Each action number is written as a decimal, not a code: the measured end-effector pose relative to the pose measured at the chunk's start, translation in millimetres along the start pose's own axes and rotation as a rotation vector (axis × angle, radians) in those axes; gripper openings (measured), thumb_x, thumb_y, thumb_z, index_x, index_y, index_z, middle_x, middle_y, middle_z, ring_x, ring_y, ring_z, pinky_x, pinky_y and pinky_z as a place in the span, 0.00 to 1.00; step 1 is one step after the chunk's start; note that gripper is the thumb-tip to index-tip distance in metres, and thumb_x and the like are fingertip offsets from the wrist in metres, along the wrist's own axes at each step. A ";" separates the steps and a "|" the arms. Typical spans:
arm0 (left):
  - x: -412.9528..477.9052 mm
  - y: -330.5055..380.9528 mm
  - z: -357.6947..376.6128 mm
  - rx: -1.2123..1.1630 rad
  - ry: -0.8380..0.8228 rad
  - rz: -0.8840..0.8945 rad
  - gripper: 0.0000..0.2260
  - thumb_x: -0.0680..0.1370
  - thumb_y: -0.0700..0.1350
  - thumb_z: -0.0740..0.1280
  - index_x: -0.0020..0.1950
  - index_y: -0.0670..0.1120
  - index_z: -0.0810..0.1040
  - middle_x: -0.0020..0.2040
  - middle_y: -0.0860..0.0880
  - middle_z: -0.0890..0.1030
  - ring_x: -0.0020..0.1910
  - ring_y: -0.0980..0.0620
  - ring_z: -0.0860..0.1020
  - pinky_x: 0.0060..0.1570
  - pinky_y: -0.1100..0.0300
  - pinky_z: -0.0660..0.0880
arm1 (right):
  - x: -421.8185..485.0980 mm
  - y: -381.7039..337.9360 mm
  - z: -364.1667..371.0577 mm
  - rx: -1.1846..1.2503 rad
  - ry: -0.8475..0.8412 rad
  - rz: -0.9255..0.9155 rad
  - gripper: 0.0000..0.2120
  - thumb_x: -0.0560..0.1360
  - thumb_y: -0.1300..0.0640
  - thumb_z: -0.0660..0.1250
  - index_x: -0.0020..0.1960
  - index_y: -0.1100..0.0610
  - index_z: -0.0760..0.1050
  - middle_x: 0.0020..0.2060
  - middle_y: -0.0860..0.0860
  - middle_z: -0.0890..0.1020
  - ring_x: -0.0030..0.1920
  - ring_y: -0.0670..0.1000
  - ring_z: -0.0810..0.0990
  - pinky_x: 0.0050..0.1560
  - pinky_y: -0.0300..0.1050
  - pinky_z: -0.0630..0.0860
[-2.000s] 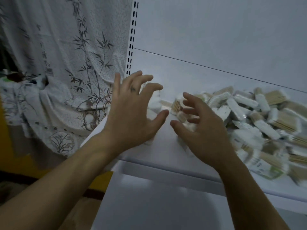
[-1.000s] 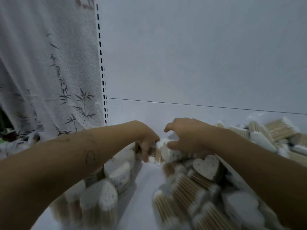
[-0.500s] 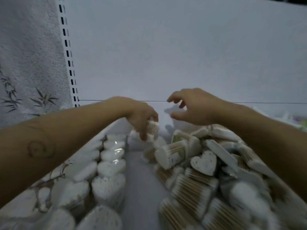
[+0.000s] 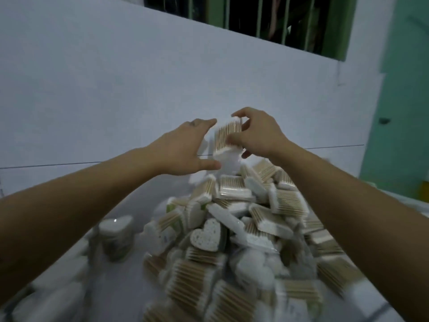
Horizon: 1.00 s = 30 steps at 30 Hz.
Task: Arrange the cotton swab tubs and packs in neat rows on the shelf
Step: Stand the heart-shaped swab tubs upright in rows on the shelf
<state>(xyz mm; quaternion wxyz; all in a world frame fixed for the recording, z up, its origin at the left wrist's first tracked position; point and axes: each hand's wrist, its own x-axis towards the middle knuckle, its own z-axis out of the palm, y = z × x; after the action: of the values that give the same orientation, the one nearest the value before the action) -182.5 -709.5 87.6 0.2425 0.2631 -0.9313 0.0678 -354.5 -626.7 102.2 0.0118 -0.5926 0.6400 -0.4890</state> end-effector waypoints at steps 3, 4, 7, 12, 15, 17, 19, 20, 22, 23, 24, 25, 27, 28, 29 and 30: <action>4.7 10.3 2.6 0.087 -0.086 0.000 0.40 0.75 0.62 0.67 0.79 0.50 0.51 0.78 0.48 0.59 0.75 0.48 0.59 0.71 0.50 0.62 | 14.4 18.5 -31.4 0.123 0.291 0.040 0.20 0.71 0.63 0.71 0.60 0.55 0.71 0.52 0.55 0.78 0.38 0.52 0.83 0.31 0.45 0.82; 5.3 16.1 5.1 0.130 -0.131 0.003 0.40 0.75 0.62 0.67 0.79 0.50 0.51 0.78 0.48 0.59 0.75 0.48 0.60 0.70 0.50 0.63 | 18.8 28.1 -37.8 0.120 0.358 0.071 0.19 0.70 0.62 0.72 0.59 0.55 0.70 0.52 0.55 0.78 0.40 0.54 0.83 0.33 0.49 0.83; 6.5 35.4 17.0 0.199 -0.213 0.024 0.36 0.76 0.61 0.65 0.79 0.51 0.53 0.76 0.48 0.61 0.73 0.48 0.62 0.67 0.51 0.65 | 25.5 67.0 -48.9 -0.105 0.364 0.229 0.22 0.70 0.53 0.72 0.59 0.58 0.69 0.52 0.56 0.79 0.43 0.58 0.83 0.44 0.56 0.83; 9.4 61.6 27.9 0.167 -0.249 0.004 0.28 0.77 0.63 0.63 0.74 0.55 0.62 0.70 0.54 0.70 0.67 0.52 0.69 0.63 0.52 0.69 | 14.3 117.0 -66.6 -0.531 -0.119 0.399 0.31 0.78 0.39 0.62 0.65 0.66 0.73 0.62 0.61 0.77 0.58 0.61 0.78 0.55 0.50 0.75; 8.0 74.4 37.7 0.244 -0.217 -0.031 0.23 0.77 0.64 0.60 0.70 0.56 0.69 0.66 0.56 0.74 0.61 0.53 0.73 0.56 0.53 0.72 | 8.7 120.5 -74.0 -0.600 -0.227 0.345 0.32 0.78 0.38 0.61 0.68 0.65 0.72 0.68 0.60 0.73 0.67 0.60 0.72 0.62 0.48 0.69; 5.5 78.3 43.5 0.245 -0.196 -0.059 0.23 0.78 0.65 0.59 0.69 0.56 0.70 0.65 0.55 0.75 0.57 0.54 0.74 0.52 0.55 0.71 | 4.8 115.6 -75.5 -0.611 -0.227 0.245 0.31 0.77 0.40 0.63 0.69 0.62 0.71 0.69 0.58 0.73 0.68 0.58 0.71 0.65 0.49 0.68; 0.6 77.0 43.4 0.215 -0.183 -0.113 0.22 0.78 0.64 0.59 0.68 0.55 0.70 0.64 0.55 0.76 0.54 0.54 0.73 0.49 0.57 0.69 | -0.8 102.7 -69.4 -0.570 -0.209 0.100 0.31 0.75 0.41 0.67 0.72 0.56 0.68 0.71 0.53 0.71 0.70 0.56 0.69 0.69 0.52 0.67; -2.2 74.7 41.9 0.209 -0.177 -0.138 0.22 0.78 0.64 0.59 0.68 0.55 0.71 0.64 0.55 0.76 0.55 0.54 0.74 0.50 0.57 0.69 | -4.9 93.0 -63.4 -0.535 -0.207 0.024 0.31 0.73 0.42 0.69 0.72 0.53 0.68 0.71 0.51 0.71 0.70 0.55 0.68 0.69 0.53 0.67; -10.9 67.8 36.1 0.214 -0.173 -0.193 0.22 0.78 0.63 0.60 0.68 0.55 0.71 0.64 0.56 0.76 0.59 0.54 0.74 0.52 0.56 0.70 | -13.7 72.5 -46.8 -0.481 -0.246 -0.126 0.32 0.72 0.42 0.71 0.72 0.49 0.67 0.71 0.49 0.70 0.70 0.54 0.68 0.70 0.55 0.66; -16.0 64.1 32.2 0.210 -0.170 -0.217 0.22 0.78 0.63 0.60 0.68 0.56 0.71 0.64 0.56 0.76 0.60 0.53 0.74 0.54 0.56 0.70 | -19.0 62.9 -38.8 -0.469 -0.272 -0.187 0.32 0.72 0.43 0.71 0.73 0.48 0.67 0.71 0.49 0.70 0.70 0.54 0.68 0.70 0.55 0.66; -21.9 60.1 28.0 0.205 -0.167 -0.244 0.21 0.78 0.63 0.60 0.68 0.56 0.72 0.63 0.55 0.77 0.61 0.53 0.74 0.55 0.55 0.71 | -23.9 54.3 -30.8 -0.463 -0.308 -0.239 0.32 0.72 0.43 0.71 0.73 0.47 0.66 0.71 0.49 0.70 0.70 0.54 0.67 0.70 0.54 0.65; -29.8 54.9 23.0 0.206 -0.172 -0.283 0.21 0.78 0.63 0.61 0.67 0.56 0.72 0.63 0.55 0.77 0.62 0.53 0.74 0.57 0.54 0.72 | -27.4 46.1 -21.6 -0.463 -0.351 -0.294 0.32 0.72 0.44 0.71 0.73 0.47 0.66 0.71 0.49 0.70 0.70 0.54 0.67 0.70 0.53 0.65; -46.5 43.6 12.9 0.230 -0.201 -0.363 0.20 0.78 0.62 0.61 0.67 0.56 0.72 0.63 0.56 0.77 0.63 0.53 0.74 0.58 0.53 0.73 | -31.1 31.8 -4.8 -0.480 -0.436 -0.376 0.32 0.73 0.43 0.70 0.73 0.46 0.65 0.71 0.48 0.69 0.70 0.54 0.66 0.69 0.52 0.64; -56.4 38.4 7.8 0.250 -0.222 -0.405 0.20 0.78 0.62 0.61 0.67 0.56 0.71 0.63 0.56 0.76 0.63 0.53 0.73 0.58 0.53 0.72 | -31.2 25.0 4.4 -0.480 -0.473 -0.405 0.32 0.73 0.43 0.70 0.73 0.46 0.65 0.71 0.48 0.69 0.70 0.53 0.66 0.69 0.52 0.64; -67.1 32.9 3.7 0.274 -0.257 -0.448 0.20 0.78 0.61 0.61 0.68 0.57 0.71 0.63 0.56 0.76 0.63 0.53 0.73 0.59 0.53 0.72 | -31.5 17.7 14.3 -0.477 -0.509 -0.430 0.32 0.73 0.43 0.70 0.73 0.46 0.65 0.71 0.48 0.69 0.71 0.53 0.66 0.69 0.52 0.64; -78.4 27.6 0.8 0.303 -0.308 -0.491 0.20 0.78 0.61 0.61 0.68 0.57 0.70 0.64 0.55 0.75 0.63 0.52 0.72 0.59 0.53 0.71 | -32.1 10.8 25.4 -0.477 -0.547 -0.455 0.31 0.73 0.42 0.70 0.73 0.46 0.66 0.72 0.48 0.69 0.71 0.53 0.66 0.70 0.53 0.64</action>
<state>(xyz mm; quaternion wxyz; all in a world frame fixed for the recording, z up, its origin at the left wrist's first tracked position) -138.9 -650.3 48.7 0.0660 0.5200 -0.8451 0.1048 -337.9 -619.5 63.9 -0.0645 -0.8126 0.5614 -0.1425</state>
